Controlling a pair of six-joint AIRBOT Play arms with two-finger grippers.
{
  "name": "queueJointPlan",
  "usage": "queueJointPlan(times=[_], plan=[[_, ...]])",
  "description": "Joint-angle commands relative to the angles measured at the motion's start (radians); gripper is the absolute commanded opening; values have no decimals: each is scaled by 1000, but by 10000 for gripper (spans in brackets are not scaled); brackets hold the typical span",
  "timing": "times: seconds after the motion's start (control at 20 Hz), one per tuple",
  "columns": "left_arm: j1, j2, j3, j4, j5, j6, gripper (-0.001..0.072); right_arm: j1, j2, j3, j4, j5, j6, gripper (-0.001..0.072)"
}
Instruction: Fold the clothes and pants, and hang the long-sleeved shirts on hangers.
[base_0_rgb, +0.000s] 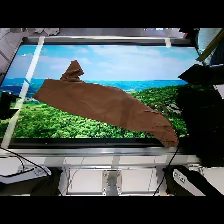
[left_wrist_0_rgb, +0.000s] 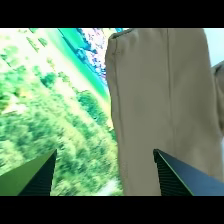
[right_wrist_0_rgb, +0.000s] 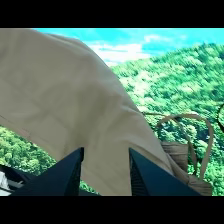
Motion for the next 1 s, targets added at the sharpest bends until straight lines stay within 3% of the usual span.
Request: queueJointPlan(times=[0.0, 0.1, 0.15, 0.25, 0.4, 0.5, 0.7, 0.95], plan=[[35, -161, -11, -252, 52, 161, 693, 0, 110, -68, -78, 37, 50, 354], [1, -229, -11, -364, 121, 237, 669, 0, 231, -159, -163, 45, 117, 355], [-18, -255, -11, -427, 144, 285, 577, 0, 293, -208, -187, 20, 150, 354], [-66, -306, -3, -539, 169, 372, 536, 0, 403, -296, -217, -47, 216, 354], [-132, -371, 59, -555, 191, 373, 531, 0, 484, -360, -225, -77, 286, 354], [-151, -392, 90, -554, 192, 373, 461, 0, 488, -360, -222, -76, 288, 354], [-121, -393, 96, -547, 151, 373, 462, 0, 486, -360, -232, -78, 287, 354], [-60, -389, 96, -368, 57, 354, 462, 0, 486, -360, -258, -80, 287, 354]])
